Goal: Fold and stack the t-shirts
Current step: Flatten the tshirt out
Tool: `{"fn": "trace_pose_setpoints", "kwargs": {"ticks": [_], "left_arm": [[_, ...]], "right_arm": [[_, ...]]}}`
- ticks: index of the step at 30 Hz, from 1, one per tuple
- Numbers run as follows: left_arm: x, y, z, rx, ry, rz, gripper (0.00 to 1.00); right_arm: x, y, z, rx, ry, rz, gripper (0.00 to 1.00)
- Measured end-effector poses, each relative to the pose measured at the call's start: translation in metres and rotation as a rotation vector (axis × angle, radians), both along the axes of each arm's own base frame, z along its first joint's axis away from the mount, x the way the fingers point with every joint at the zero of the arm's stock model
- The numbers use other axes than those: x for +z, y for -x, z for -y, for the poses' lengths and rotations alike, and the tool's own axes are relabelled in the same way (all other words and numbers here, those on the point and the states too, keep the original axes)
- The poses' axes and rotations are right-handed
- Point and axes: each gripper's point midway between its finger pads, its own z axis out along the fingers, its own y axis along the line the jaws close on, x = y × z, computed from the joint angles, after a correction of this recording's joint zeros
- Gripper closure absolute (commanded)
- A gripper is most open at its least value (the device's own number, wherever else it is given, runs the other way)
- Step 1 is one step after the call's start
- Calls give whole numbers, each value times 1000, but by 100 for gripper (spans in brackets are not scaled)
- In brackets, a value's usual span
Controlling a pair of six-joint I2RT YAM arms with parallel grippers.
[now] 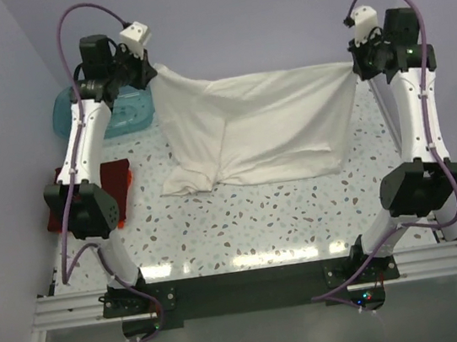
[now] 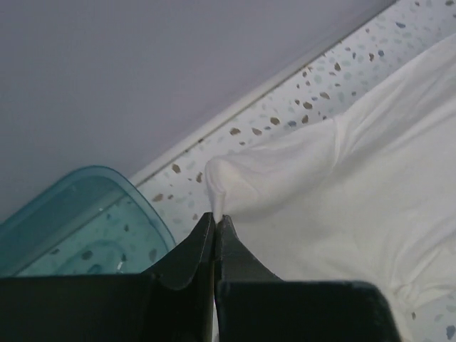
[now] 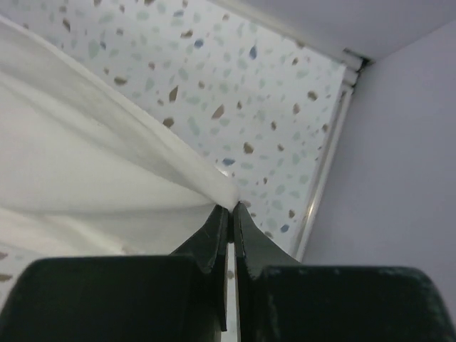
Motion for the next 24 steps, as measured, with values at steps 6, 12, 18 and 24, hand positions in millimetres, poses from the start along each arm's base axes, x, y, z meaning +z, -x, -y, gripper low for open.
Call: {"fn": "trace_pose_setpoints", "kwargs": {"ticks": [6, 12, 18, 24], "left_arm": [[98, -2, -21, 95, 6, 278, 100], [198, 45, -38, 172, 48, 564, 100], [299, 144, -54, 221, 107, 873, 100], [353, 252, -66, 238, 137, 1091, 100]], "right_arm": [[105, -26, 4, -50, 2, 321, 100], [165, -14, 9, -99, 27, 524, 100], [251, 50, 8, -151, 71, 800, 100], [342, 156, -3, -180, 129, 1127, 100]]}}
